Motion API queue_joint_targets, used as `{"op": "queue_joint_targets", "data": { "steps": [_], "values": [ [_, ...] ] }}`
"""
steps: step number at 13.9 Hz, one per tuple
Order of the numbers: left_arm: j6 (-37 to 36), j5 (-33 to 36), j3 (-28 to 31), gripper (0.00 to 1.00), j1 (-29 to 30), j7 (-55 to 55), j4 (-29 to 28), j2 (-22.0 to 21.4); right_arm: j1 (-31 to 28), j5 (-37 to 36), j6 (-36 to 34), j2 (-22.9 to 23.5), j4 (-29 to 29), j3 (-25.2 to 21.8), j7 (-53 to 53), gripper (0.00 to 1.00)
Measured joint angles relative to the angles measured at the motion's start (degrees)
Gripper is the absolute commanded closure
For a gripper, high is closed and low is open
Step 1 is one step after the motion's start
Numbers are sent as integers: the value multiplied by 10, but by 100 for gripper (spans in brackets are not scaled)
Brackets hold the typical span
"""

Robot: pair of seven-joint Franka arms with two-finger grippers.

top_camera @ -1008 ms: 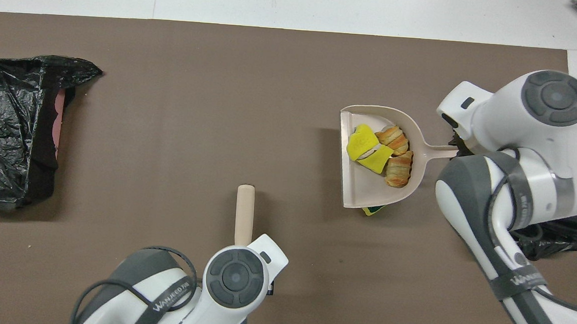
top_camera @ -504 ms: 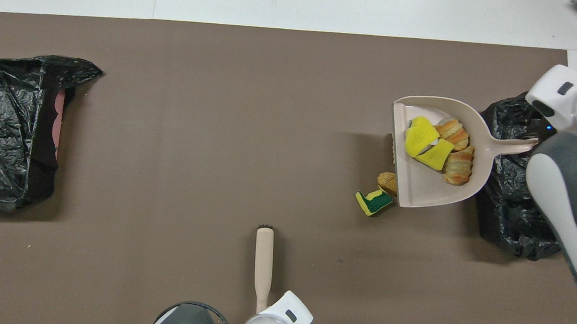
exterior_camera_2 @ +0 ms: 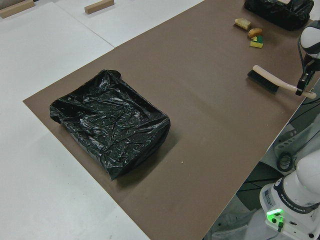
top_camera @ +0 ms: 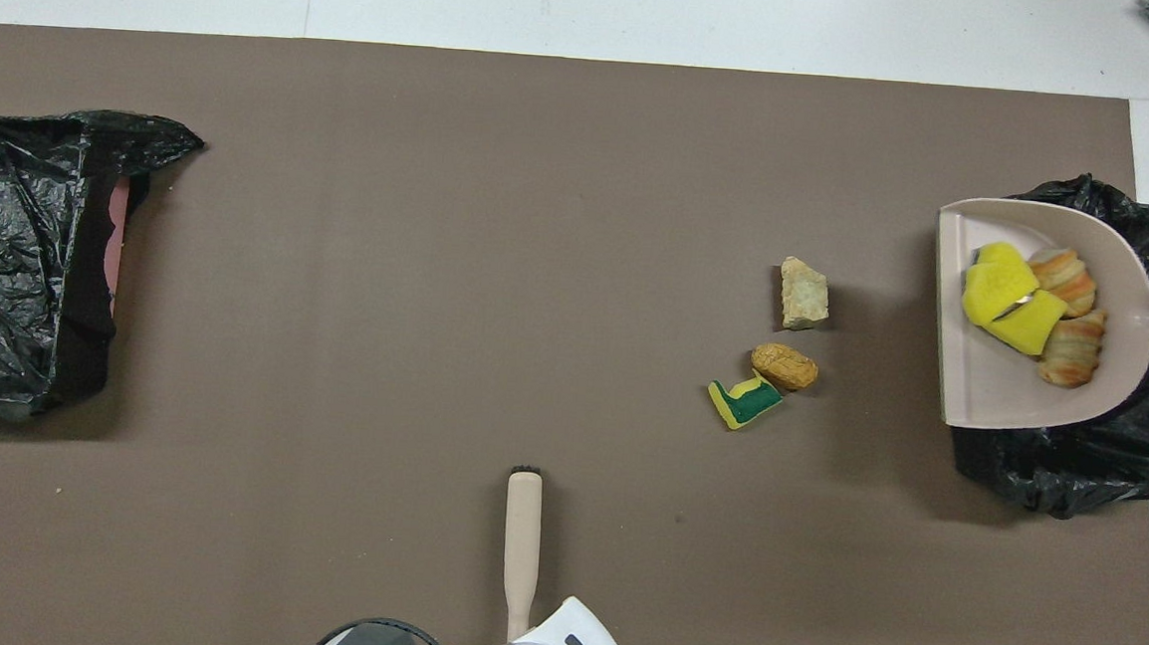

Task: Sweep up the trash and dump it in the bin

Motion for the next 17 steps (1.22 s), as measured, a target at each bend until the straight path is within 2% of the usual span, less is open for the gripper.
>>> {"op": "queue_joint_targets", "data": {
  "steps": [1, 2, 3, 6, 8, 10, 13, 17],
  "values": [
    [0, -1, 1, 39, 0, 3, -1, 0, -7, -24, 7, 0, 2, -3, 0, 100],
    [0, -2, 2, 27, 1, 8, -1, 0, -12, -56, 23, 0, 3, -5, 7, 100],
    [0, -3, 4, 0, 1, 15, -1, 0, -17, -85, 42, 0, 3, -7, 22, 100],
    [5, -5, 12, 0, 5, 35, 5, 2, -22, -160, 68, 0, 1, -7, 89, 100],
    [9, -4, 36, 0, 11, 50, 30, 8, -18, -216, 69, 0, -7, -4, 160, 100],
    [10, 29, 86, 0, 14, 80, 66, 25, -10, -252, 69, 0, -24, -1, 199, 100],
    [11, 130, 166, 0, 23, 126, 117, 55, 7, -312, 69, -9, -58, -1, 220, 100],
    [14, 169, 261, 0, 30, 237, 170, 81, 20, -376, 69, -46, -109, 0, 221, 100]
  ]
}}
